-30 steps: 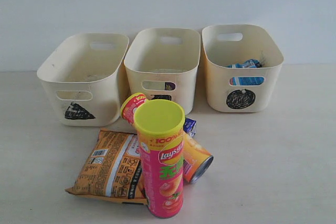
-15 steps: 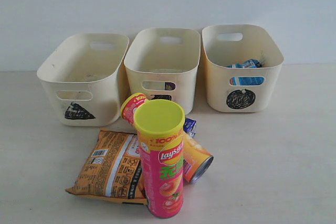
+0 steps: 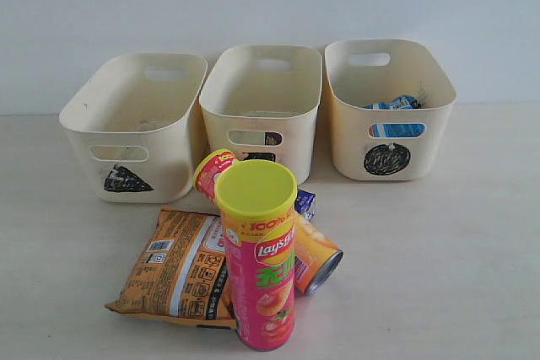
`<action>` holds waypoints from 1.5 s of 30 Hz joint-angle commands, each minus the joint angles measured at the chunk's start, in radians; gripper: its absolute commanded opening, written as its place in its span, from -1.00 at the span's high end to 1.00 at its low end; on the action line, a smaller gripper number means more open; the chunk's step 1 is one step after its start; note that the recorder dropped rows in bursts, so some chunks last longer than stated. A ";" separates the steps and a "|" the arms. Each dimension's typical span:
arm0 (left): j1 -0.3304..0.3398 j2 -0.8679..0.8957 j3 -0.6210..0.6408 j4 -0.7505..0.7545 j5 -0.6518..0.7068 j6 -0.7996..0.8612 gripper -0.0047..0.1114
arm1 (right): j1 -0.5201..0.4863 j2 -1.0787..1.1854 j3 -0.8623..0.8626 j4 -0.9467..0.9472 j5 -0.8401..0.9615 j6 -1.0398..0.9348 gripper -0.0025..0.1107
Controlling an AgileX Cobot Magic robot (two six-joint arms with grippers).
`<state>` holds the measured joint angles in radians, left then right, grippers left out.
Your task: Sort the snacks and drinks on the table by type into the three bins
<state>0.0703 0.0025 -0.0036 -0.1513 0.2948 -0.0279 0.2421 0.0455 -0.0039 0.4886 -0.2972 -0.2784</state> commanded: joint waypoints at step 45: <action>0.004 -0.003 0.004 -0.007 -0.006 -0.001 0.84 | -0.279 -0.045 0.004 -0.143 0.656 -0.142 0.96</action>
<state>0.0703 0.0025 -0.0036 -0.1513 0.2930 -0.0279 -0.0311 0.0063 0.0006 0.3498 0.3595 -0.4250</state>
